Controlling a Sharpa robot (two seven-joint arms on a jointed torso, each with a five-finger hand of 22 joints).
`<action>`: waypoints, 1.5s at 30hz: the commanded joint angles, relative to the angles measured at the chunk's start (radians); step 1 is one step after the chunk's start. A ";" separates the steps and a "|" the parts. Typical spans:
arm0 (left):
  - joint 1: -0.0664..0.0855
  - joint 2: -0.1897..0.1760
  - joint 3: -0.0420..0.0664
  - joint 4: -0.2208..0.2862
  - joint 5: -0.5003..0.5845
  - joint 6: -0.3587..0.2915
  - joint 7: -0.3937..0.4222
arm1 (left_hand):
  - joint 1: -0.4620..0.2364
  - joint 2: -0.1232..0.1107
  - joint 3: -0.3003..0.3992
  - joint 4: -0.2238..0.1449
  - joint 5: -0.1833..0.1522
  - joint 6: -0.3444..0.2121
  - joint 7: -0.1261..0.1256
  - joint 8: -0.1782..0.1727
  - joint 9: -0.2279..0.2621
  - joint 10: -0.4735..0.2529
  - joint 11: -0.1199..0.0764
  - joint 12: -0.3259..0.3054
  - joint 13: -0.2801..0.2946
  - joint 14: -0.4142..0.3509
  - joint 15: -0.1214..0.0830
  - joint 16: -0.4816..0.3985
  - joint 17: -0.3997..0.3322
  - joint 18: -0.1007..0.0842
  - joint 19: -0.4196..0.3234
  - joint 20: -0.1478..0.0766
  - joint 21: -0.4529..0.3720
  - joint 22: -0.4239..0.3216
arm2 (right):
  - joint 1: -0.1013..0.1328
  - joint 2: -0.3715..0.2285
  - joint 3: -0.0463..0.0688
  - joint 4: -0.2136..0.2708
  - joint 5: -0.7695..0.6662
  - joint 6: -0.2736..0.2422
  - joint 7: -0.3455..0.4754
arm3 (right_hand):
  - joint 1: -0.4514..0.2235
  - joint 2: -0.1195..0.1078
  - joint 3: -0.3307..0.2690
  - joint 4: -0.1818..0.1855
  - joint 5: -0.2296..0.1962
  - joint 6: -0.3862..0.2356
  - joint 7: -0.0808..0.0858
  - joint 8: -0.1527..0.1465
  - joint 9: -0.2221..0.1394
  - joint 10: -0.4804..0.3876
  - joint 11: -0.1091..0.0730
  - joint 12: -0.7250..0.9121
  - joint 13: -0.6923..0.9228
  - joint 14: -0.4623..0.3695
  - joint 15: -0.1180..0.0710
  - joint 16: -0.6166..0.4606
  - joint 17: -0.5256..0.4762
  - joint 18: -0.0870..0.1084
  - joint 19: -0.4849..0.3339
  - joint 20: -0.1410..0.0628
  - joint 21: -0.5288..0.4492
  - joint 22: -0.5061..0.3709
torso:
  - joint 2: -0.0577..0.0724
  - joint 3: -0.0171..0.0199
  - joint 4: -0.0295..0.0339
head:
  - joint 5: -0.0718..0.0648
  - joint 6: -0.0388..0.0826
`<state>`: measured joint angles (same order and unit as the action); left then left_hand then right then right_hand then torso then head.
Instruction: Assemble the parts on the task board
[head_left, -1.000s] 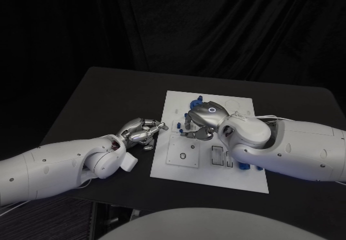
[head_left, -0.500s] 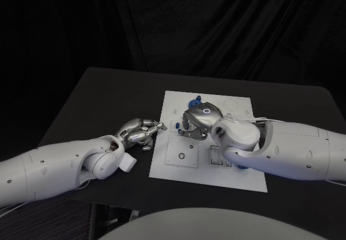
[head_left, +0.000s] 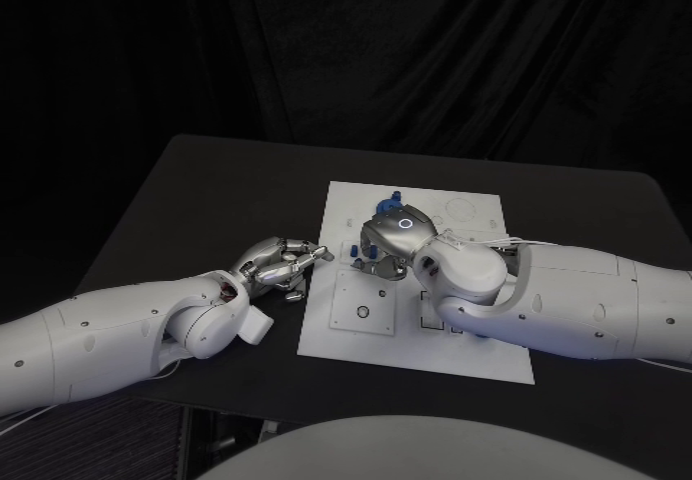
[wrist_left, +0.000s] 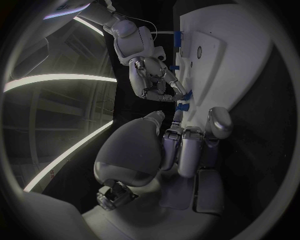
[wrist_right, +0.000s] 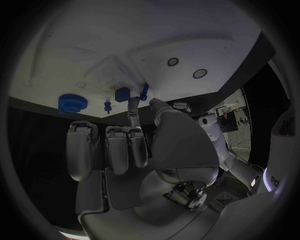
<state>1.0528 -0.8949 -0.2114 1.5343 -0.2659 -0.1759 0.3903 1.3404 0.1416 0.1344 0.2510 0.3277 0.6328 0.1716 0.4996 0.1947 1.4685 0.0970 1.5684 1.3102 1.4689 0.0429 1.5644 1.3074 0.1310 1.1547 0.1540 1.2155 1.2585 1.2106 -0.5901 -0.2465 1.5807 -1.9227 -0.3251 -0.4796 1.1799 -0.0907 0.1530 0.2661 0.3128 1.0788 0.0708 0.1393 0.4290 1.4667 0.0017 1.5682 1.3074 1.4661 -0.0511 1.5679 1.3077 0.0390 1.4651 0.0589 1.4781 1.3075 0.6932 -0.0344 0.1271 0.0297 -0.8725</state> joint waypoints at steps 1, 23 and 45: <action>-0.002 0.003 0.001 0.001 0.000 0.019 0.005 | -0.004 -0.001 0.002 0.004 -0.002 0.005 -0.002 0.005 -0.001 0.102 -0.001 0.002 0.261 0.102 0.000 0.006 0.263 -0.008 -0.004 0.000 -0.003 -0.001 | -0.008 0.006 0.001 -0.005 -0.029 0.006 -0.029 | -0.012 0.002 -0.005 -0.001 -0.008 0.004 0.000 -0.004 0.002 0.104 -0.004 0.003 0.263 0.105 -0.009 0.003 0.263 -0.014 0.053 -0.007 0.002 0.231 | 0.000 0.0002 -0.0003 | -0.001 0.000; -0.002 0.007 0.001 -0.002 0.000 0.031 -0.001 | -0.003 0.000 0.004 0.004 -0.001 0.006 -0.002 0.005 -0.002 0.102 -0.001 0.002 0.261 0.102 0.000 0.006 0.263 -0.007 -0.004 0.000 -0.004 -0.002 | -0.036 0.043 0.002 -0.040 -0.066 0.021 -0.068 | 0.000 0.000 -0.002 -0.012 -0.005 -0.002 0.001 -0.008 0.006 0.104 -0.003 0.003 0.263 0.105 -0.008 0.003 0.263 -0.011 0.045 -0.007 -0.012 0.226 | 0.001 0.0006 0.0012 | -0.010 0.000; -0.004 0.011 0.001 -0.006 0.000 0.045 -0.004 | -0.002 0.002 0.006 0.004 0.001 0.008 -0.002 0.005 -0.003 0.102 -0.001 0.002 0.261 0.102 0.000 0.006 0.263 -0.005 -0.012 0.000 -0.010 -0.006 | -0.042 0.042 0.002 -0.043 -0.101 0.014 -0.077 | 0.132 0.007 0.087 -0.153 0.196 0.014 -0.011 0.000 0.064 0.104 -0.015 0.003 0.263 0.105 -0.018 0.003 0.263 -0.008 0.040 -0.015 -0.023 0.223 | -0.001 0.0011 0.0009 | -0.009 0.000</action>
<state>1.0508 -0.8864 -0.2114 1.5268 -0.2664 -0.1482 0.3797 1.3404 0.1415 0.1372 0.2538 0.3277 0.6328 0.1715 0.4995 0.1927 1.4685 0.0970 1.5684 1.3098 1.4689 0.0429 1.5643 1.3080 0.1309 1.1472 0.1539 1.2105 1.2529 1.1738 -0.5434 -0.2418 1.5410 -2.0131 -0.3228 -0.5348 1.2966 -0.0933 0.2377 0.1206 0.5021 1.0891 0.0639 0.1353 0.4866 1.4687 -0.0075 1.5682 1.3073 1.4670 -0.0643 1.5679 1.3074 0.0392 1.4653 0.0517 1.4599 1.3081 0.6927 -0.0333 0.1276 0.0219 -0.8725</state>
